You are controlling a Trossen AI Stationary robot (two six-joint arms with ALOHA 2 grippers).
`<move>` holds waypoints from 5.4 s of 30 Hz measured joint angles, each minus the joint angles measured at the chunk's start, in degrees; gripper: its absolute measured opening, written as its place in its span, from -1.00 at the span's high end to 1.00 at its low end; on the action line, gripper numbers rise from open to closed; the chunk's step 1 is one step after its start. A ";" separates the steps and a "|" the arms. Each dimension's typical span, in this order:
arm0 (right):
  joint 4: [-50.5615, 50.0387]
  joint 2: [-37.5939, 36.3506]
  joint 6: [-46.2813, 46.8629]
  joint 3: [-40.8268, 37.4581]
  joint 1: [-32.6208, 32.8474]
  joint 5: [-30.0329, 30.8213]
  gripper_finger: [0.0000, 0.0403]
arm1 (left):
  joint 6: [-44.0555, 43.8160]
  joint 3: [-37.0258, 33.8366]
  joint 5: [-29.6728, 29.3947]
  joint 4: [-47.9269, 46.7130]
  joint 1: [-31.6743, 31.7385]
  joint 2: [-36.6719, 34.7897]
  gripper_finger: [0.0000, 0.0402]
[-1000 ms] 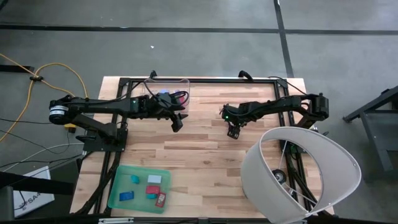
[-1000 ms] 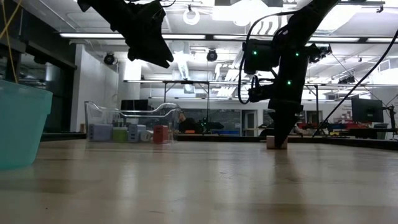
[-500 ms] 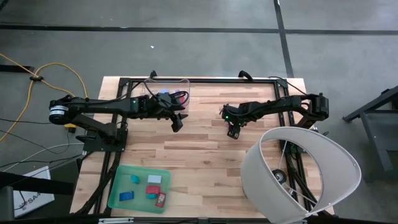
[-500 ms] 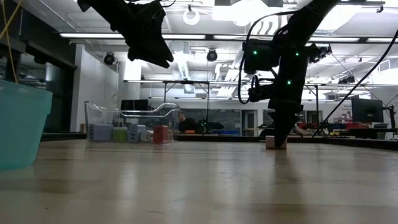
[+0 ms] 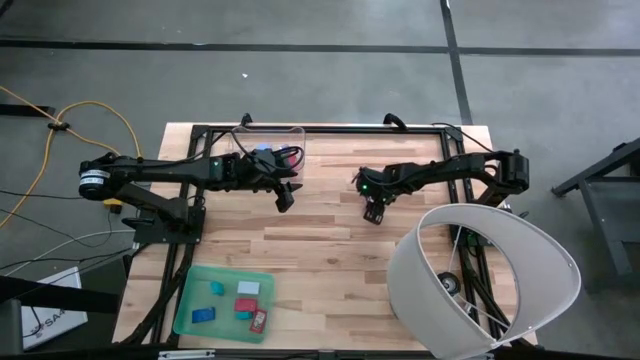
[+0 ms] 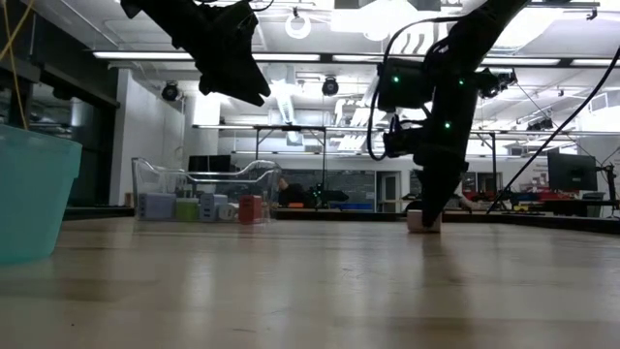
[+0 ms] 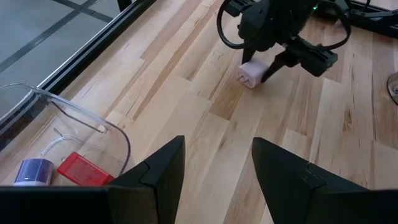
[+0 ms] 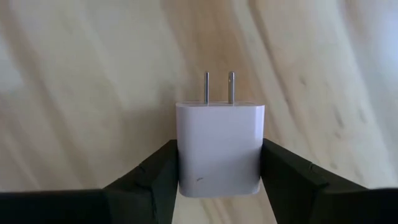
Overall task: Pick & Place Office items
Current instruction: Put the white charger adapter into the transparent bin
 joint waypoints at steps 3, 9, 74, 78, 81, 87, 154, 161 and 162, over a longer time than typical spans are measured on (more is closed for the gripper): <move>1.48 -0.02 -0.21 0.00 -0.02 -2.05 0.08 | -0.01 0.00 0.00 0.01 0.01 0.00 0.11; 2.39 -0.10 -1.43 1.83 -0.02 -5.58 0.08 | 0.22 0.00 0.00 0.01 0.01 0.00 0.11; 38.21 -0.13 9.41 12.11 3.70 -56.23 0.09 | 29.26 0.00 6.95 13.85 -17.46 0.02 0.11; 40.06 -0.13 9.41 12.11 3.63 -56.10 0.09 | 29.28 0.00 6.95 13.82 -17.46 0.02 0.11; 40.68 -0.13 9.42 12.11 3.63 -56.08 0.09 | 29.28 0.00 7.10 14.52 -17.41 0.55 0.11; 40.22 -0.13 9.46 12.03 3.70 -56.92 0.09 | 29.89 0.00 13.05 17.75 -15.34 3.41 0.11; 39.23 -0.13 7.89 12.13 4.70 -55.19 0.09 | 32.08 0.00 29.03 25.78 -10.31 8.55 0.35; 39.20 -0.13 7.89 12.13 4.70 -55.20 0.09 | 32.03 0.00 29.00 25.75 -10.31 8.55 0.35; 39.20 -0.13 7.89 12.13 4.68 -55.27 0.09 | 32.03 0.00 29.00 25.78 -10.33 8.55 0.36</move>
